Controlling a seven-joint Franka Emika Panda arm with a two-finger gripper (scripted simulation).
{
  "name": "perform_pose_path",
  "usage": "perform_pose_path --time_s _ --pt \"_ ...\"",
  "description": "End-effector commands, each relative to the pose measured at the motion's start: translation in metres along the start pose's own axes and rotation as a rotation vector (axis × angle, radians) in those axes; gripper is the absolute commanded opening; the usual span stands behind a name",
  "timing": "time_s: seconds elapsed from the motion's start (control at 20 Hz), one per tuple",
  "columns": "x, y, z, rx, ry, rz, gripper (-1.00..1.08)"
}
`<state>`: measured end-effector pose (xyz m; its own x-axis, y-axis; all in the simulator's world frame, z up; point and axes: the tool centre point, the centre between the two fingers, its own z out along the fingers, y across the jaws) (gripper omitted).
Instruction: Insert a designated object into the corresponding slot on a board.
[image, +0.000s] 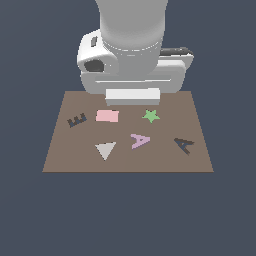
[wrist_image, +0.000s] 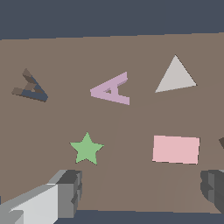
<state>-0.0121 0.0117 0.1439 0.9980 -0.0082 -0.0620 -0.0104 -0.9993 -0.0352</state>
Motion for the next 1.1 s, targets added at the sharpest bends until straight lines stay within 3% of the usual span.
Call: perform_pose_path --time_s 0.0,0.55,1.05 --pt "0.000 0.000 0.000 0.000 0.000 0.000 1.00" --pt "0.002 -0.004 0.005 0.001 0.004 0.077 1.00" --pt "0.010 -0.014 0.018 0.003 0.015 0.284 1.00"
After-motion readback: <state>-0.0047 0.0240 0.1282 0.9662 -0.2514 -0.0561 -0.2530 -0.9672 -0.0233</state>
